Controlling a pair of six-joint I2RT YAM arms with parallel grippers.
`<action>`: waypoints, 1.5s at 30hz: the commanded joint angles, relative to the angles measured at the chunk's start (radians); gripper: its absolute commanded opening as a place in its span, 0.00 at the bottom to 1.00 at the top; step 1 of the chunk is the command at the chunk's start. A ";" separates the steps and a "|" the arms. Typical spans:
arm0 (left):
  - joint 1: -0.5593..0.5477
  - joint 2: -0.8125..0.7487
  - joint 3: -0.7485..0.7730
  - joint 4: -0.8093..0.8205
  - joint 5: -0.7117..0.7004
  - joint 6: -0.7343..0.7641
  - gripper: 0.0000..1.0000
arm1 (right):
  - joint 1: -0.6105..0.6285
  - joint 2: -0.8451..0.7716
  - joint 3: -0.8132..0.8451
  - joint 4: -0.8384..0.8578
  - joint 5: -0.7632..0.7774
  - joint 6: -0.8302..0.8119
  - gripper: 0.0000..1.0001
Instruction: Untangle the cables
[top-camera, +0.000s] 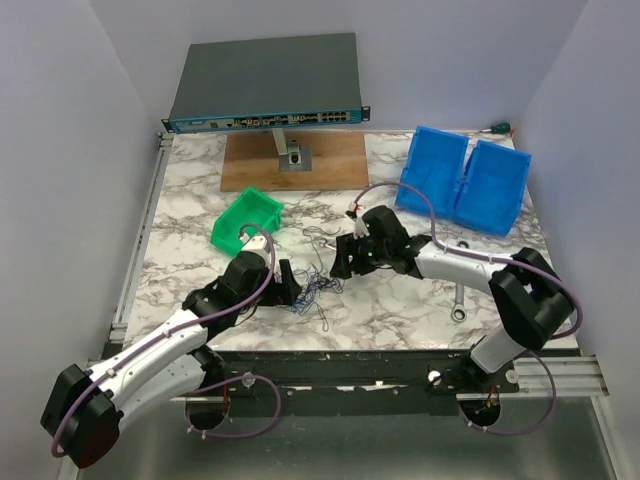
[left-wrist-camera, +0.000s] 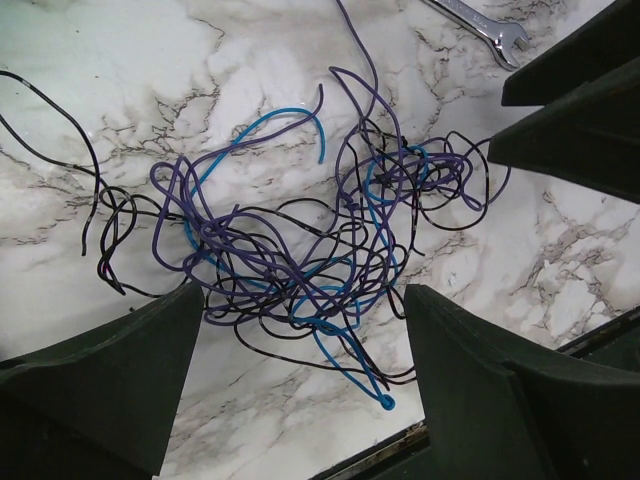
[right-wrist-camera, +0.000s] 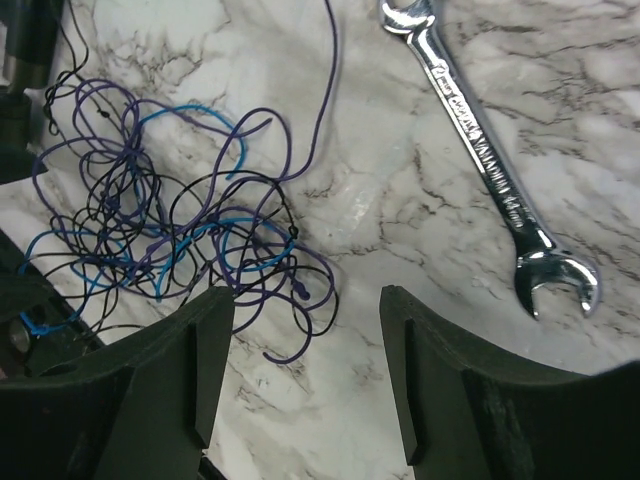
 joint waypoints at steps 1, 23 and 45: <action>0.007 0.018 -0.018 0.070 0.033 -0.024 0.83 | 0.018 0.004 -0.044 0.137 -0.128 0.012 0.66; 0.006 0.079 -0.062 0.260 0.129 0.023 0.77 | 0.062 -0.001 -0.102 0.259 -0.089 0.054 0.04; 0.005 0.109 -0.046 0.238 0.111 0.060 0.39 | 0.062 -0.357 -0.241 0.200 0.371 0.082 0.01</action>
